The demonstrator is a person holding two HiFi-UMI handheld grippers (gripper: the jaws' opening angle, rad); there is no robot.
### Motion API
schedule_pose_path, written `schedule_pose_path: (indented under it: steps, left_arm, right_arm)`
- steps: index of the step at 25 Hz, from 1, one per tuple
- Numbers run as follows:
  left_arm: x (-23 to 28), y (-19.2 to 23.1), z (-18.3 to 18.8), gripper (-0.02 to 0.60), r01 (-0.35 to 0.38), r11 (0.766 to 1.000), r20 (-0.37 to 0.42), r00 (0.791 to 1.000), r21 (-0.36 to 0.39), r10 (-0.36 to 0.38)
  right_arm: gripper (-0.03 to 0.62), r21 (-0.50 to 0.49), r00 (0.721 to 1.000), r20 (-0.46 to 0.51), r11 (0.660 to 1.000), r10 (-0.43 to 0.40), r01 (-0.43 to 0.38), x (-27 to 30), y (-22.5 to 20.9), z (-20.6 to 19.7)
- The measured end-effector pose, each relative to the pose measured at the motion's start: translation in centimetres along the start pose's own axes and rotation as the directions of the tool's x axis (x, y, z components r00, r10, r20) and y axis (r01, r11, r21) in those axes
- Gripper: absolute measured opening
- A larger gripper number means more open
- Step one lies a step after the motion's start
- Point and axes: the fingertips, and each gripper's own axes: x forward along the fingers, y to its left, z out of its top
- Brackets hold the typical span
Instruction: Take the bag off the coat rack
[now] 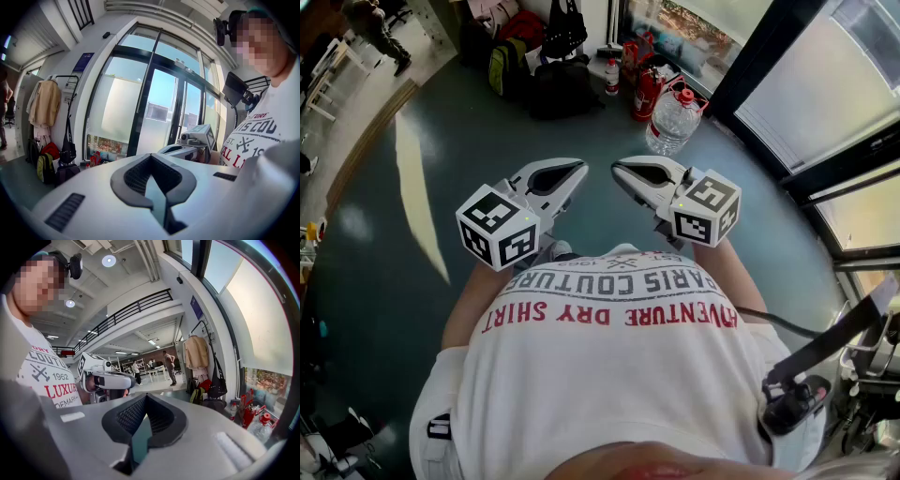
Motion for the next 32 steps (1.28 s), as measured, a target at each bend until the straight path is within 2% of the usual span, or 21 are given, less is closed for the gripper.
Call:
schedule_pose_path:
  steps: [17, 24, 32]
  left_arm:
    - [-0.9, -1.6, -0.8, 0.003, -0.005, 1.000, 0.001, 1.000, -0.008, 0.005]
    - [-0.4, -2.2, -0.6, 0.003, 0.014, 1.000, 0.002, 1.000, -0.005, -0.014]
    - [1.5, -4.8, -0.2, 0.003, 0.054, 0.998, -0.003, 0.999, 0.014, -0.054]
  right_arm:
    - [0.000, 0.019, 1.000, 0.016, 1.000, -0.002, 0.001, -0.9, 1.3, -0.7]
    - [0.001, 0.038, 0.999, 0.024, 0.999, -0.025, 0.024, -1.9, 1.1, -0.7]
    - [0.000, 0.048, 0.997, 0.031, 0.997, -0.066, 0.064, -5.2, 0.9, -1.0]
